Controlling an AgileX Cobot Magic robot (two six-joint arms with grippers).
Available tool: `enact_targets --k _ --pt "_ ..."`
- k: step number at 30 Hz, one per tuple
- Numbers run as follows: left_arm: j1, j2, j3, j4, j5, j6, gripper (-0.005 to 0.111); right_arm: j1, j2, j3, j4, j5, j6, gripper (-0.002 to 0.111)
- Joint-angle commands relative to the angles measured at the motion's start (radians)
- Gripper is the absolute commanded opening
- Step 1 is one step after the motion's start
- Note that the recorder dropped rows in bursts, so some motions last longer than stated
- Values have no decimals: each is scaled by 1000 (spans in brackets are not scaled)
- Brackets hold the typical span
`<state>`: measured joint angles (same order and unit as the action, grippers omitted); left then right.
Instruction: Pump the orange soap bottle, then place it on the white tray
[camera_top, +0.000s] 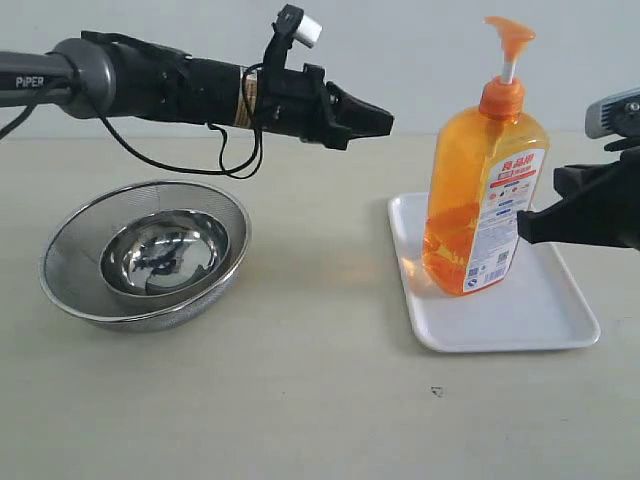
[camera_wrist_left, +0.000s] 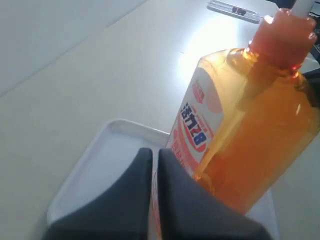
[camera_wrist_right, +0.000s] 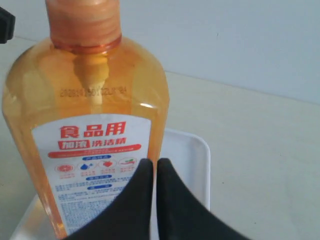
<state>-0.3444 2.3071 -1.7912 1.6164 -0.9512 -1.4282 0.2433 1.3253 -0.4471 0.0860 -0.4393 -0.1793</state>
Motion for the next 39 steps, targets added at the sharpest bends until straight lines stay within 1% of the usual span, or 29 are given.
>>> enact_targets --k 1,4,10,14,20,26,39 --pt "-6 50 -72 29 -24 -86 5 -4 1 -7 -8 9 -20 0" --pt "-14 94 -133 55 -60 -123 5 -4 1 -7 -23 8 -20 0" --pt "-67 109 -188 109 -39 -128 5 -4 1 -7 -41 13 -16 0" --pt "-72 109 -188 107 -16 -128 5 -4 1 -7 -51 25 3 0" --pt "-84 109 -188 107 -22 -143 5 -4 1 -15 -92 26 24 0" --pt "-98 109 -188 116 -48 -143 5 -4 29 -53 -103 55 36 0" --pt "-98 109 -188 128 -120 -169 5 -4 119 -147 -124 121 20 0"
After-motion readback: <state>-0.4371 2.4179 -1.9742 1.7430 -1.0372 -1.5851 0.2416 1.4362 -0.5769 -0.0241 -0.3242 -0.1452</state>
